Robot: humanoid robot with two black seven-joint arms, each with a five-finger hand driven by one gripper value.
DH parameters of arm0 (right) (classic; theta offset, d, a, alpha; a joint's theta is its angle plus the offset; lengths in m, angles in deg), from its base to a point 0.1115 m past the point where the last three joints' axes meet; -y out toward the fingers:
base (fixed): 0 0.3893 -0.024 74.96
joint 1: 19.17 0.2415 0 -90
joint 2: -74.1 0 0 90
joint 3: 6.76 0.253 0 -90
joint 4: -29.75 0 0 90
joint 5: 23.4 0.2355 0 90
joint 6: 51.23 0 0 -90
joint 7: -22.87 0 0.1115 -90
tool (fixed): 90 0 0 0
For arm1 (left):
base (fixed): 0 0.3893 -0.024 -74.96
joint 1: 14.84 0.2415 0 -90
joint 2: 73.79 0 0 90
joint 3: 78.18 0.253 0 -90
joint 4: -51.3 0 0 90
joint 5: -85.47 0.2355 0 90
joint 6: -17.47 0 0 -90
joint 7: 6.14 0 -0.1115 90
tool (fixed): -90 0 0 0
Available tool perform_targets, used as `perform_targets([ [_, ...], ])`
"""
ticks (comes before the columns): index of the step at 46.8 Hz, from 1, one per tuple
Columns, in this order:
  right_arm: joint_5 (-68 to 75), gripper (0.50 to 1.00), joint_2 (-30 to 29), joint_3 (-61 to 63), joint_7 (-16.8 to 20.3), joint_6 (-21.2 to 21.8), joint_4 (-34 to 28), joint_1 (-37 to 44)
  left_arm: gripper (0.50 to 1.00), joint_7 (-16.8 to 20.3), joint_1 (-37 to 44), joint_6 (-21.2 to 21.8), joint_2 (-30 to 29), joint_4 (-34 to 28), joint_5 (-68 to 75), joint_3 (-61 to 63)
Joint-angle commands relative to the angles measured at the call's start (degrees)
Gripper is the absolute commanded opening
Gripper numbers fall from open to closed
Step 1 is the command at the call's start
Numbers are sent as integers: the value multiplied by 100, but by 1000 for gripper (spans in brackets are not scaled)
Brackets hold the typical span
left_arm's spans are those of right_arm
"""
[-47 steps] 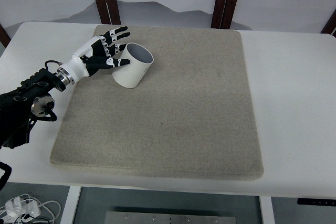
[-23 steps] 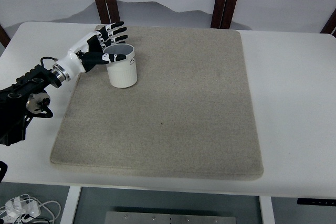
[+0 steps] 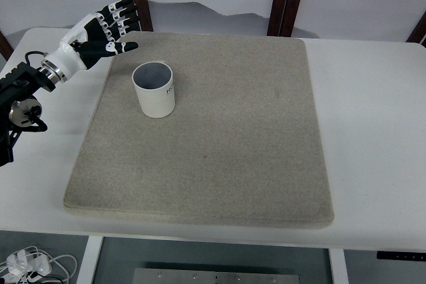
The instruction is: Flip white cup upright
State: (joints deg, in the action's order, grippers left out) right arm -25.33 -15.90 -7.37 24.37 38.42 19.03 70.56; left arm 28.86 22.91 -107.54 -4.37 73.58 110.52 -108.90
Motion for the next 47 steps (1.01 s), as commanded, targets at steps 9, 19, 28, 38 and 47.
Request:
perform_targets([
  [9,0,952,0,0,-1,0,0,0,994,0,-259,1,-78,-258,-755,5],
  [19,0,952,0,0,-1,0,0,0,994,0,-373,1,-60,-742,-1160,5],
  [28,0,952,0,0,-1,0,0,0,992,0,-479,1,10,-900,-1353,-47],
  [38,0,952,0,0,-1,0,0,0,988,0,-496,1,203,-962,-2653,-39],
  [47,0,952,0,9,-1,0,0,0,990,-766,-488,354,476,-927,-3550,-48],
])
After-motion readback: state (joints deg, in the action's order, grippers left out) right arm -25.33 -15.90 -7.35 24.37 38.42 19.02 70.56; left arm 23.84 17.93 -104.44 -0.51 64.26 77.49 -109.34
